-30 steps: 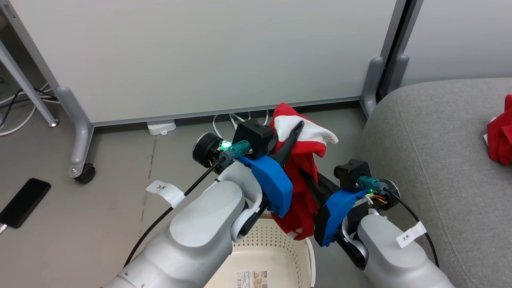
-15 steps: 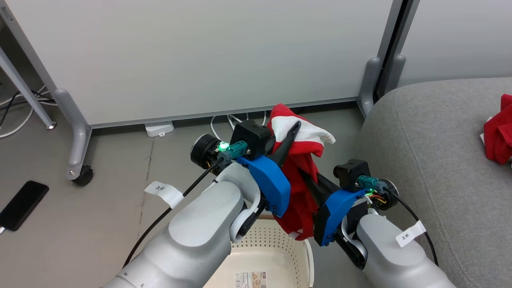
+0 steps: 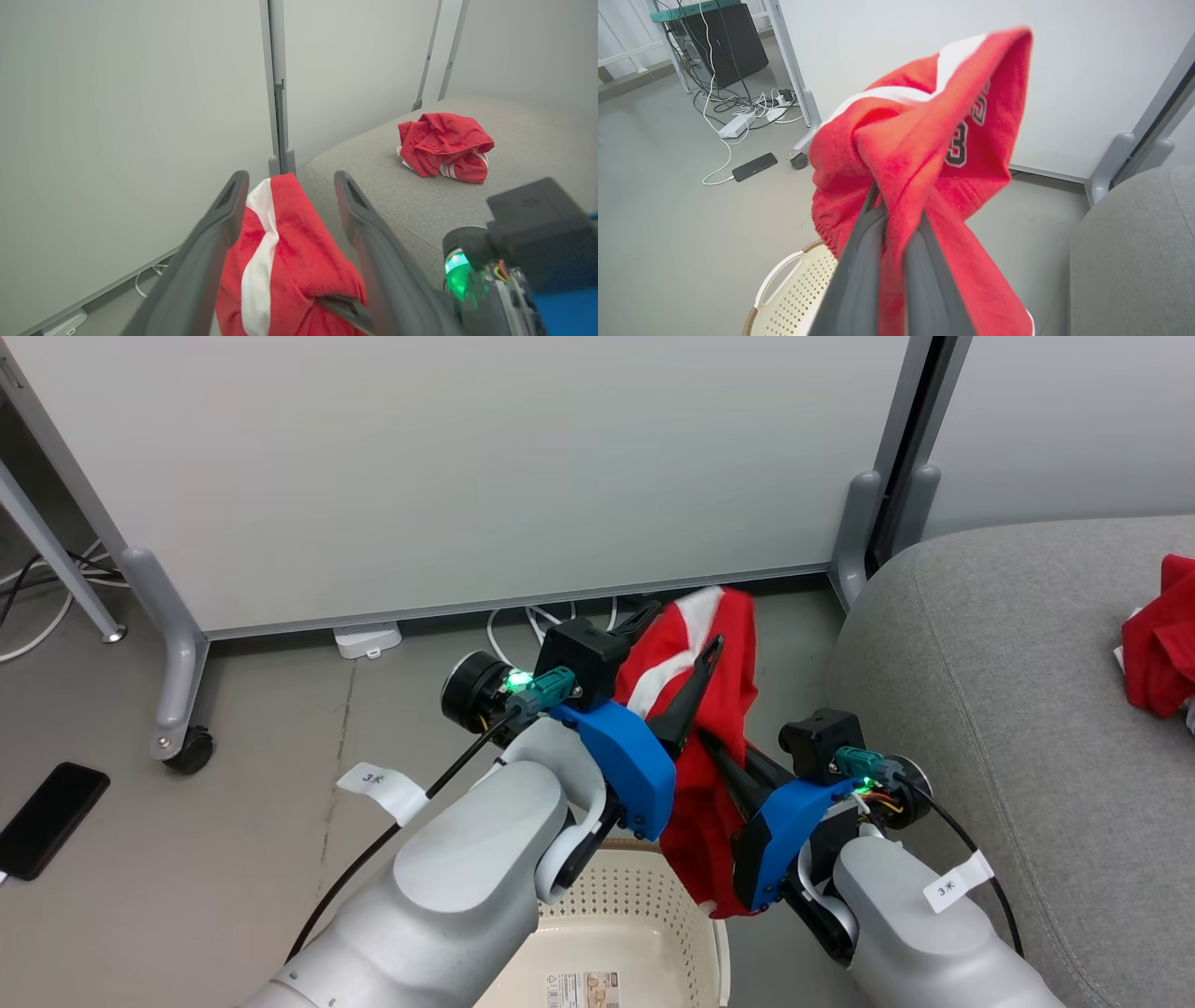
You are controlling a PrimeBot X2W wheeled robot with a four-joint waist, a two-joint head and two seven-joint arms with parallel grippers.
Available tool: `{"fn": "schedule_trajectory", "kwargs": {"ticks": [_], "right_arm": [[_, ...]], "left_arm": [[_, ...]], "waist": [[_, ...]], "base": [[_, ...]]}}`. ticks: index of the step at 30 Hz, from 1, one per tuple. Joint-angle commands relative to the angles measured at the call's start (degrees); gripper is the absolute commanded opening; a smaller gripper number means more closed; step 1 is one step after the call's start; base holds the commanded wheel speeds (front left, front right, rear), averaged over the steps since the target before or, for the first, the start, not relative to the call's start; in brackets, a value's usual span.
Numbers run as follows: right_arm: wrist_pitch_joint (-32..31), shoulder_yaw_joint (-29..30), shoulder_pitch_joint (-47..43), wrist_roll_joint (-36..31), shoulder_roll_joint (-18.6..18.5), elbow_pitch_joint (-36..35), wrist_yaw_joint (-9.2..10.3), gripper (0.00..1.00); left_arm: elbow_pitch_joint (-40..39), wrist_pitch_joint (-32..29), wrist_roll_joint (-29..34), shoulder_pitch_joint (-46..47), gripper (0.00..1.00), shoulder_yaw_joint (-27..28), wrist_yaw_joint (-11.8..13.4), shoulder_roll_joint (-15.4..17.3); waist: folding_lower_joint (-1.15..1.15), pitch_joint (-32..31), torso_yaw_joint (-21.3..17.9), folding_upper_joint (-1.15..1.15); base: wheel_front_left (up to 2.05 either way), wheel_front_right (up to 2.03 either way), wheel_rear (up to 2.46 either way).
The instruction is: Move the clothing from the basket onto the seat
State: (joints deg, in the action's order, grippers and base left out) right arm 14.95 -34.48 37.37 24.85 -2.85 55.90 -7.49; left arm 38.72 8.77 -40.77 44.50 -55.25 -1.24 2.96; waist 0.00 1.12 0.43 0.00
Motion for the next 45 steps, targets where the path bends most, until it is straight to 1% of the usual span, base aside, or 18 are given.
{"fn": "schedule_trajectory", "kwargs": {"ticks": [1,5,11,15,18,21,23,24,28,36,41,42,45], "right_arm": [[0.3,-0.1,1.1,0.4,-0.1,0.1,-0.02,0.00],[0.3,0.0,1.1,0.3,-0.1,-0.1,-0.02,0.00],[0.3,0.7,0.6,0.0,-0.1,-0.5,-0.02,0.00],[0.3,1.3,0.2,-0.5,-0.1,-0.8,-0.02,0.00],[0.3,1.7,0.1,-1.0,-0.1,-1.0,-0.02,0.00],[0.3,2.5,0.2,-1.8,-0.1,-0.9,-0.01,0.00],[0.3,3.2,0.1,-2.3,-0.1,-0.8,-0.02,0.00],[0.3,3.2,0.1,-2.3,-0.1,-0.8,-0.02,0.00],[0.3,4.2,-0.7,-3.0,-0.1,-1.1,-0.02,0.00],[0.3,4.4,-1.7,-3.4,-0.1,-1.8,-0.01,0.00],[0.3,5.1,-2.3,-3.8,-0.1,-2.2,-0.02,0.00],[0.3,5.3,-2.6,-4.0,-0.1,-2.4,-0.01,0.00],[0.3,5.6,-2.8,-4.4,-0.1,-2.5,-0.02,0.00]], "left_arm": [[0.1,0.4,0.0,0.6,1.00,-0.1,0.2,0.2],[0.1,1.1,-0.5,0.2,1.00,0.3,0.5,0.4],[0.2,3.5,-0.7,-2.5,1.00,0.6,0.2,1.3],[-0.7,5.6,-0.3,-5.3,1.00,1.7,0.5,2.6],[-1.9,6.3,0.9,-8.1,1.00,3.0,0.8,4.2],[-6.2,6.5,3.6,-11.1,1.00,6.6,1.4,6.0],[-9.4,6.4,6.0,-14.7,1.00,9.1,1.0,7.2],[-9.4,6.4,6.0,-14.7,1.00,9.1,1.0,7.2],[-15.1,6.5,10.6,-19.9,1.00,14.3,0.1,8.8],[-21.9,6.5,17.1,-30.3,1.00,23.4,-2.8,8.4],[-23.0,6.5,20.6,-34.6,1.00,28.3,-3.6,8.2],[-23.3,6.5,21.7,-36.0,1.00,30.2,-3.8,7.9],[-23.8,6.5,22.9,-37.6,1.00,32.5,-4.3,7.3]], "waist": [[0.00,0.0,0.0,0.00],[0.00,0.0,0.0,0.00],[0.00,0.1,-0.1,0.00],[0.00,0.3,-0.2,0.00],[0.00,0.5,-0.4,0.00],[0.00,0.8,-0.5,0.00],[0.00,0.9,-0.6,0.00],[0.00,0.9,-0.6,0.00],[0.00,1.0,-0.9,0.00],[0.00,0.6,-2.2,0.00],[0.00,0.3,-3.6,0.00],[0.00,0.3,-4.3,0.00],[0.00,0.3,-5.4,0.00]], "base": [[0.00,0.00,0.00],[0.00,0.00,0.00],[0.00,0.00,0.00],[0.00,0.00,0.00],[0.00,0.00,0.00],[0.00,0.00,0.00],[0.00,0.00,0.00],[0.00,0.00,0.00],[0.00,0.00,0.00],[0.00,0.00,0.00],[0.00,0.00,0.00],[0.00,0.00,0.00],[0.00,0.00,0.00]]}}
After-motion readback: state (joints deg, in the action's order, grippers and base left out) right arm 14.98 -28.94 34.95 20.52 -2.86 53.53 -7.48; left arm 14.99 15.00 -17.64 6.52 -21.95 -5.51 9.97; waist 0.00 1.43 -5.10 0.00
